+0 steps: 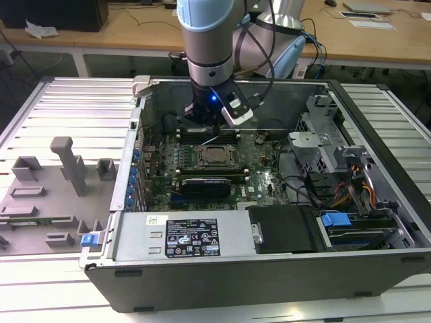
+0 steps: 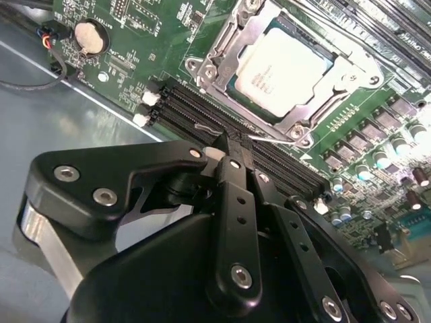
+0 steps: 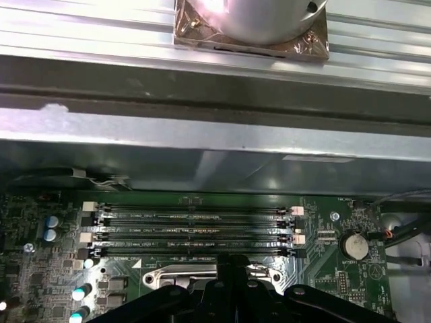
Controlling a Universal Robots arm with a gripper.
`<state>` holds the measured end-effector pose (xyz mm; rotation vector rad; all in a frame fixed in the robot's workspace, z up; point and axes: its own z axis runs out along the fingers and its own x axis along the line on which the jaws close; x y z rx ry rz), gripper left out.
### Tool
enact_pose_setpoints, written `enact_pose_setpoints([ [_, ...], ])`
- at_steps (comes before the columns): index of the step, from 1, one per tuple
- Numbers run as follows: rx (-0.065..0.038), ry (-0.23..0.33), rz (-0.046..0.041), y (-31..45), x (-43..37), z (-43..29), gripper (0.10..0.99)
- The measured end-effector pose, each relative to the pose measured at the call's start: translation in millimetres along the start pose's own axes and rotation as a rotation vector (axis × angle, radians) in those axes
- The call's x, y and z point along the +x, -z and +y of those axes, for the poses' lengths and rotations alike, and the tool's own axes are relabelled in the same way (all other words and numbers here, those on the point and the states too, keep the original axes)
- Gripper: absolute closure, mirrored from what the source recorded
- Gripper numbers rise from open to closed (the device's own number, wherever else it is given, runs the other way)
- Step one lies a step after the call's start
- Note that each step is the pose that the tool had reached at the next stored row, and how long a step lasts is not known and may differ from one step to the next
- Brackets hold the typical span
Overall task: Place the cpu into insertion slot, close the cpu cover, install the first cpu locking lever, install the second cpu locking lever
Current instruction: 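Install the first cpu locking lever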
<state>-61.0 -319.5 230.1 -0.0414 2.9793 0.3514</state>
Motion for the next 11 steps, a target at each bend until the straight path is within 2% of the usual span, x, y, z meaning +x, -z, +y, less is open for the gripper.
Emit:
enact_pose_setpoints([
  [2, 0.001, -0.004, -0.0008, -2.9, -0.8, -0.7, 0.98],
  [7, 0.001, -0.004, -0.0011, -3.2, -0.8, -0.8, 0.98],
  [8, 0.004, -0.003, -0.0036, -3.5, -0.7, -0.8, 0.98],
  [9, 0.013, 0.0, -0.0085, -3.7, -0.3, -0.9, 0.98],
  [11, 0.021, 0.004, -0.0217, -4.5, 0.4, -1.1, 0.98],
])
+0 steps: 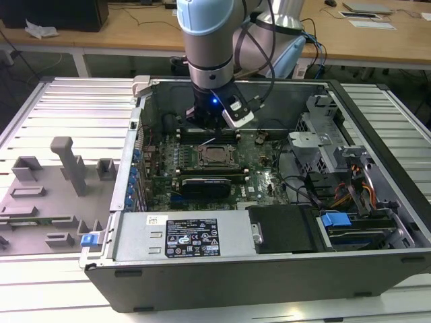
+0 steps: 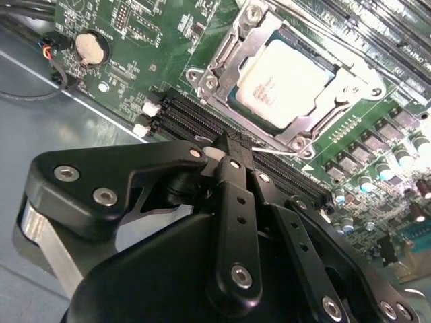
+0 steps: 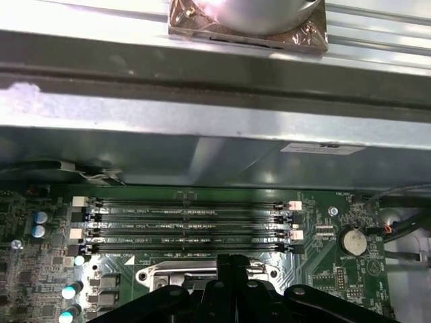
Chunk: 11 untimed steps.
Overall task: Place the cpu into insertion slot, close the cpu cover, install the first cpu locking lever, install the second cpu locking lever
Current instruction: 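Install the first cpu locking lever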
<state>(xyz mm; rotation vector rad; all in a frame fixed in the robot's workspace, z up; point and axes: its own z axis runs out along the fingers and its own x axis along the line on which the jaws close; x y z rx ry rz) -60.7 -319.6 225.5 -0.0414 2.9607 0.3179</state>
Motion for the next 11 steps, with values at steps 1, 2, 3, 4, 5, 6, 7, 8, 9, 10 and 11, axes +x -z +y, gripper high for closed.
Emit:
enact_pose_setpoints([
  [1, 0.001, 0.001, -0.0054, -0.4, 0.3, -0.1, 0.98],
  [2, 0.002, 0.003, -0.0105, -0.9, 0.6, 0.1, 0.98],
  [3, 0.002, 0.004, -0.0151, -1.4, 0.9, 0.3, 0.98],
  [4, 0.003, 0.005, -0.0207, -2.4, 1.4, 0.9, 0.98],
  [5, 0.003, 0.004, -0.0218, -3.1, 1.5, 1.4, 0.98],
  [6, 0.004, 0.0, -0.0228, -3.6, 1.6, 1.5, 0.98],
  [7, 0.005, -0.007, -0.0243, -4.0, 1.7, 1.5, 0.98],
  [8, 0.007, -0.015, -0.0259, -4.3, 1.7, 1.4, 0.98],
  [9, 0.009, -0.026, -0.0284, -4.9, 1.8, 1.4, 0.98],
  [10, 0.011, -0.036, -0.0304, -5.4, 1.9, 1.3, 0.98],
  [11, 0.012, -0.043, -0.032, -5.9, 2.0, 1.3, 0.98],
])
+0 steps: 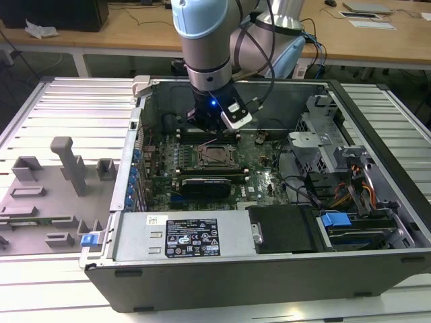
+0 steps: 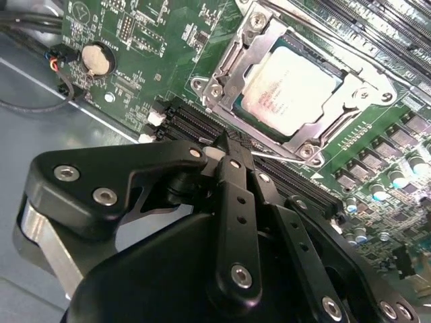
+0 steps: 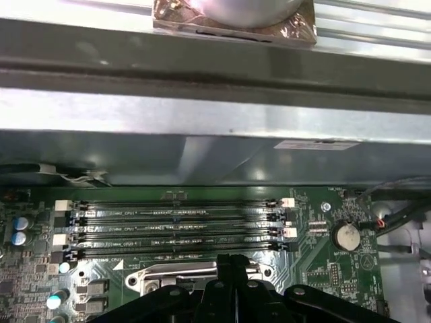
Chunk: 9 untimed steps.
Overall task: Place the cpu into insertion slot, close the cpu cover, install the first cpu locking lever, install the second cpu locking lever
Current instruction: 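Install the first cpu locking lever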
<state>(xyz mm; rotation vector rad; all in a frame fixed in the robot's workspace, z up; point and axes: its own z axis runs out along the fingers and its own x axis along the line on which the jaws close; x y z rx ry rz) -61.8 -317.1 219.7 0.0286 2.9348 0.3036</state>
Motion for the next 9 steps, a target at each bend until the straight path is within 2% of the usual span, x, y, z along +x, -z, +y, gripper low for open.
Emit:
enact_pose_setpoints([
  [9, 0.007, -0.031, -0.0066, -2.7, 2.2, 5.5, 0.98],
])
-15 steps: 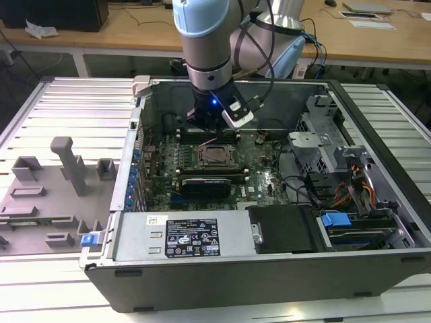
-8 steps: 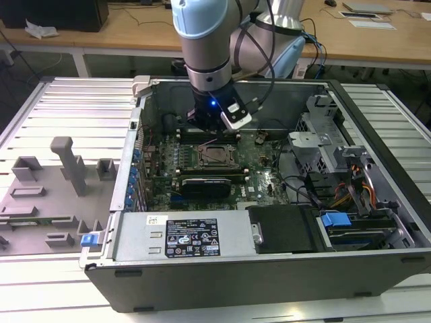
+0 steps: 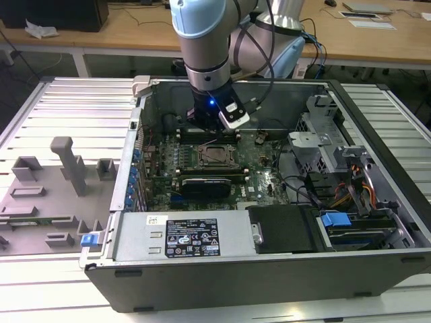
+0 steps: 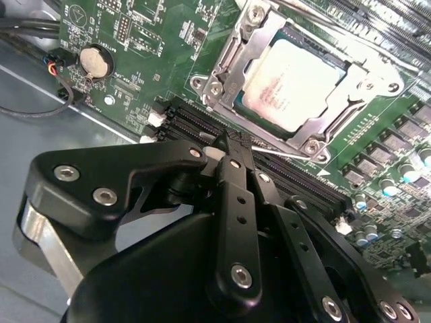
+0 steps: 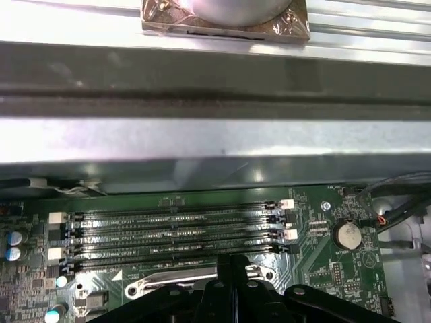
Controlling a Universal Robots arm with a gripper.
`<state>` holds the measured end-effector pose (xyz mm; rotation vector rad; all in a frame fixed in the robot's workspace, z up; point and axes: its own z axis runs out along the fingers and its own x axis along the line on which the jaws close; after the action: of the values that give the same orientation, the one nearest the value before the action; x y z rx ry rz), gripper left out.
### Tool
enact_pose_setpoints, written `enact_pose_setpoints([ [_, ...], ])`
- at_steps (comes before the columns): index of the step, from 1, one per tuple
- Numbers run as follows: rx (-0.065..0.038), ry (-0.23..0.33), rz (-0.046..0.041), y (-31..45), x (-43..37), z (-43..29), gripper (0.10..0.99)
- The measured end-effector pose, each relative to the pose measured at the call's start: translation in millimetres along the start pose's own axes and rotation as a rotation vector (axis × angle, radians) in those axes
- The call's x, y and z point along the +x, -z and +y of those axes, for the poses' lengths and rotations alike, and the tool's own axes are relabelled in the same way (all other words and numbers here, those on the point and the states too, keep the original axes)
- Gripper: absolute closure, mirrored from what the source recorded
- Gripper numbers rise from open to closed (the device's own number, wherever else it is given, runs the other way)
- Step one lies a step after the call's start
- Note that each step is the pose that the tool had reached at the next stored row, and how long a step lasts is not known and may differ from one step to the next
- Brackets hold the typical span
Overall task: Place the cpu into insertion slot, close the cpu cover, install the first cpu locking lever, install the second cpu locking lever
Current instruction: 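Install the first cpu locking lever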
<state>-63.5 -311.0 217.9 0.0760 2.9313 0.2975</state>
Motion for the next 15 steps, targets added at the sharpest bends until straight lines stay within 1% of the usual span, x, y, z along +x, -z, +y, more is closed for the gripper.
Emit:
enact_pose_setpoints([
  [6, 0.004, -0.021, -0.0046, -1.2, 1.8, 3.8, 0.98],
  [9, 0.009, -0.048, -0.0101, -2.7, 2.3, 4.2, 0.98],
  [11, 0.015, -0.078, -0.0166, -4.4, 2.8, 3.9, 0.98],
  [15, 0.02, -0.105, -0.0223, -6.8, 4.2, 4.6, 0.98],
])
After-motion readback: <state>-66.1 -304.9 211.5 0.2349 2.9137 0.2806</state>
